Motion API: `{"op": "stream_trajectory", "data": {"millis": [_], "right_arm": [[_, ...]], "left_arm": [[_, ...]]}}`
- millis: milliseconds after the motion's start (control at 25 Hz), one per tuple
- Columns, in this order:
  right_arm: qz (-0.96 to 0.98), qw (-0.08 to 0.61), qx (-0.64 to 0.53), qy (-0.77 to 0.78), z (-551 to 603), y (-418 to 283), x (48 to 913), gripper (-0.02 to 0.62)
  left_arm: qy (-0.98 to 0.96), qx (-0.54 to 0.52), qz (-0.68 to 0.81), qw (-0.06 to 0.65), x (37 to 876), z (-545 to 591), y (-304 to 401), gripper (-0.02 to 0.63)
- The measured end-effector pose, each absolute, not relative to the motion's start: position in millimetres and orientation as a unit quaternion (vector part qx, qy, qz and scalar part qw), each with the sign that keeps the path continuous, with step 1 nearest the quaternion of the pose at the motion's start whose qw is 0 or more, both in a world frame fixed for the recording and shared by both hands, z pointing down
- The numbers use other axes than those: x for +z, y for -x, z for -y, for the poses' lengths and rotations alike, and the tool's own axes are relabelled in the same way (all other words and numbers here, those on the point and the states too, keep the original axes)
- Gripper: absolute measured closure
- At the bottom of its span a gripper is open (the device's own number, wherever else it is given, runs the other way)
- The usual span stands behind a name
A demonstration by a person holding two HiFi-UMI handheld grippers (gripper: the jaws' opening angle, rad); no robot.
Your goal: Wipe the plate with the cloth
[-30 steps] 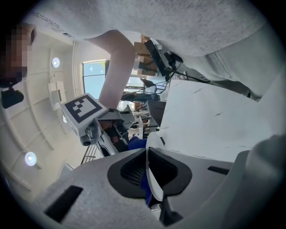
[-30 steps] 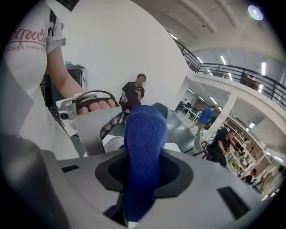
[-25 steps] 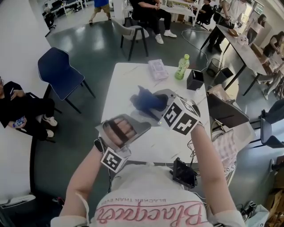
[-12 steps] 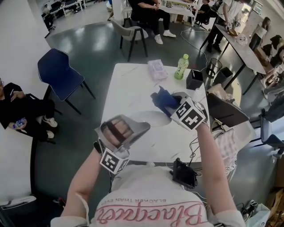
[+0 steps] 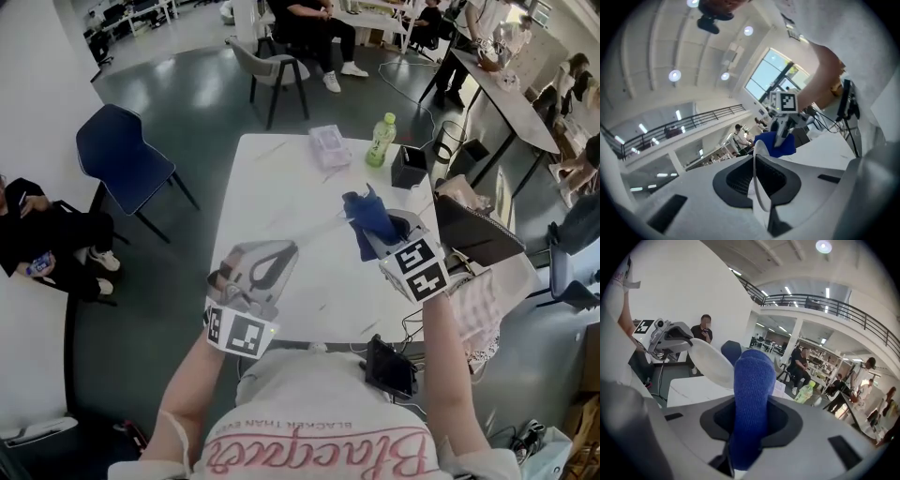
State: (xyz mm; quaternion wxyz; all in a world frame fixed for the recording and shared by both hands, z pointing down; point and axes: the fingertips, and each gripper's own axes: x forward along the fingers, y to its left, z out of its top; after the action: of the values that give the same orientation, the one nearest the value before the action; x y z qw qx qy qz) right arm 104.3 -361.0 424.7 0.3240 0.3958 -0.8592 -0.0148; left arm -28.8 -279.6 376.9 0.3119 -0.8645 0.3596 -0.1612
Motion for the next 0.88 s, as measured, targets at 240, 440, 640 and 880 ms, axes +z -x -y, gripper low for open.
{"op": "stream_trajectory", "data": {"millis": [240,440,640,880], "right_arm": [[0.862,0.270,-0.003,-0.428,349,-96,407,0.480],[0.870,0.217,0.015,-0.443,341,-89,396,0.480],[0.877,0.131,0.070,-0.457,335,-85,389,0.482],[0.872,0.110,0.082,-0.469,328,-80,389,0.482]], "left_arm": [[0.886,-0.067,-0.435,0.144,373,304,49,0.591],[0.878,0.002,-0.478,0.029,372,318,67,0.591],[0.867,0.077,-0.487,-0.070,368,326,78,0.591],[0.853,0.130,-0.489,-0.129,366,329,86,0.591]]}}
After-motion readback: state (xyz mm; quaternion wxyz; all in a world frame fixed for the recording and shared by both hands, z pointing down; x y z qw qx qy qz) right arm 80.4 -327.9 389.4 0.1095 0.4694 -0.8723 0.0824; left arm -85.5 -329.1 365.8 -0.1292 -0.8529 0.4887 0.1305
